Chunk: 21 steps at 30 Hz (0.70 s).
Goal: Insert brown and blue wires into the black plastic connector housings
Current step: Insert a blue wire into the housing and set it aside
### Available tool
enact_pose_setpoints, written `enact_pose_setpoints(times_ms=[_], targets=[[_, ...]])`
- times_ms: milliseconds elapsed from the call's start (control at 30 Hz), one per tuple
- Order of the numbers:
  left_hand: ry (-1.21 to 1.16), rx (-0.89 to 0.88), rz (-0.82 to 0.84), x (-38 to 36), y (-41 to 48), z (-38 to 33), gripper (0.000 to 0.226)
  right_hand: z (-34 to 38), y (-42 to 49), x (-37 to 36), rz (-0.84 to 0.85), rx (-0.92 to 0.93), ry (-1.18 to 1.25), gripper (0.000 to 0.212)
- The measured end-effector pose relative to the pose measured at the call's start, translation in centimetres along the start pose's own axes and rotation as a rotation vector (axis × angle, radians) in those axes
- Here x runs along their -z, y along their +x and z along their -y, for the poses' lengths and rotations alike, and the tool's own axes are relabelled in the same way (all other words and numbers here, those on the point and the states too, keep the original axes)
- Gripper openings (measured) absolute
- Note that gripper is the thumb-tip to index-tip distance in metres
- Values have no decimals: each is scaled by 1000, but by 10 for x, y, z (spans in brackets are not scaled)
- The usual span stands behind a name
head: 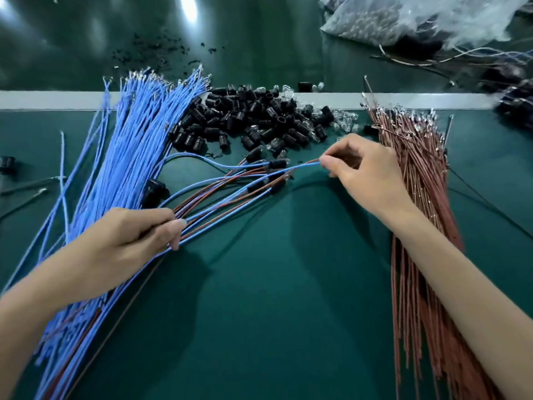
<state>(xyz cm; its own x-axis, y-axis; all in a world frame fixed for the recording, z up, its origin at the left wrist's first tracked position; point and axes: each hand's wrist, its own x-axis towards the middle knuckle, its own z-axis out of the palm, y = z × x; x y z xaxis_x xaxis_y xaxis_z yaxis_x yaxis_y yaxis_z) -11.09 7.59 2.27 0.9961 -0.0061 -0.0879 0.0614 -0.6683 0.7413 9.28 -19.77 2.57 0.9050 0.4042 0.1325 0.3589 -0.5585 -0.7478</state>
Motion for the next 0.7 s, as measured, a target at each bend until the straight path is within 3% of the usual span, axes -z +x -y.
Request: enact_pose_setpoints(times_ms=[133, 267, 400, 533, 700], targets=[[68, -44, -75, -5, 6, -5, 32, -5, 5, -3, -12, 22, -26, 7], [360, -45, -206, -12, 10, -10, 13, -5, 7, -6, -6, 42, -34, 10], [577, -83, -248, -16, 26, -26, 25, 0, 6, -14, 27, 81, -40, 2], [624, -184, -212, -25, 60, -46, 28, 9, 2, -27, 109, 98, 51, 0], [629, -169, -186, -37, 100, -60, 29, 17, 2, -41, 140, 134, 107, 3]])
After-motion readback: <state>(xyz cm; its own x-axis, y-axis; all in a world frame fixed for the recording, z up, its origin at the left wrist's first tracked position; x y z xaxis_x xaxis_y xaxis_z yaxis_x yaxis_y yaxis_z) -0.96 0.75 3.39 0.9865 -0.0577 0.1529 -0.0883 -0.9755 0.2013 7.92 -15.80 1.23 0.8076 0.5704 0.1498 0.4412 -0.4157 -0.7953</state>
